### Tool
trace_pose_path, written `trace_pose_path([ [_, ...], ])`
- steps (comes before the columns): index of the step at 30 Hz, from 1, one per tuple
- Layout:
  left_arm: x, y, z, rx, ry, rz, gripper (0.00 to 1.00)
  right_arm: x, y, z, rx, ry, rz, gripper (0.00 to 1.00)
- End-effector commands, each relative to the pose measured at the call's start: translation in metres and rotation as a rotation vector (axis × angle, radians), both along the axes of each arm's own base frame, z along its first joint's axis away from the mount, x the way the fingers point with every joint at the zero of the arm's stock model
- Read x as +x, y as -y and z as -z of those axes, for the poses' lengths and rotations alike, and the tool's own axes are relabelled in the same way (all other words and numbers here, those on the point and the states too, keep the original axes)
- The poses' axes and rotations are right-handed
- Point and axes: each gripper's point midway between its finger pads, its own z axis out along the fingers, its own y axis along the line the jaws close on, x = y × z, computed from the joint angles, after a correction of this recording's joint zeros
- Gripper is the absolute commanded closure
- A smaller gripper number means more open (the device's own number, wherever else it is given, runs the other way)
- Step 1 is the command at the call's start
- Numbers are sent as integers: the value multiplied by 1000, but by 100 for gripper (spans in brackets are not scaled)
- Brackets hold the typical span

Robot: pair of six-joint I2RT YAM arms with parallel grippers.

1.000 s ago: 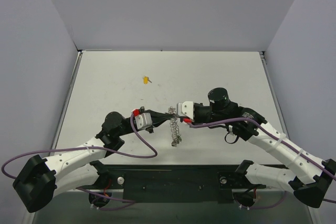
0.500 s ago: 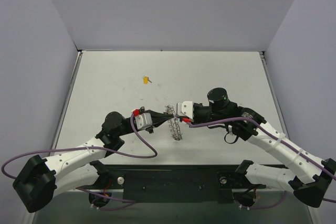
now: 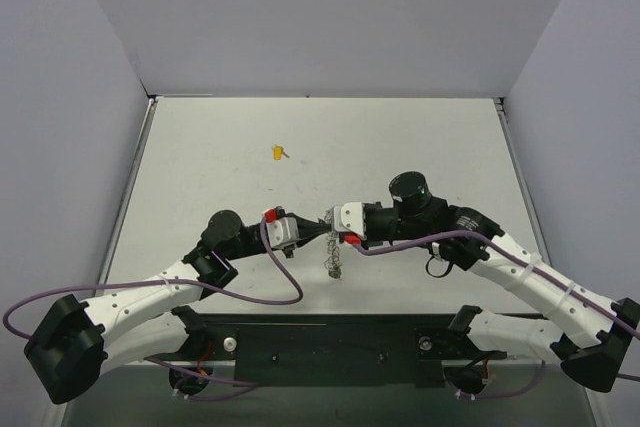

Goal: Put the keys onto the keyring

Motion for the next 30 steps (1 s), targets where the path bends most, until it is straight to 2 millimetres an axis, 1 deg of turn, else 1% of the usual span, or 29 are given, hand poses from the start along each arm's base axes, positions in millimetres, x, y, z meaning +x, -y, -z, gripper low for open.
trace_pose_path([
  [1,0,1,-42,-83,88,-5,100,-3,-4,-2,-14,11,-28,100],
  [8,0,-2,-47,-104,99,-15,100,-1,4,5,-61,10,-6,100],
  [14,0,-2,-46,-99,99,-13,100,6,9,-6,-29,6,27,100],
  [18,0,-1,-45,-95,100,-10,100,6,10,-10,-15,10,30,100],
  [23,0,-2,-46,-96,103,-15,100,12,12,-10,-13,20,60,100],
  [30,-1,-3,-48,-105,112,-12,100,12,9,-10,2,9,63,100],
])
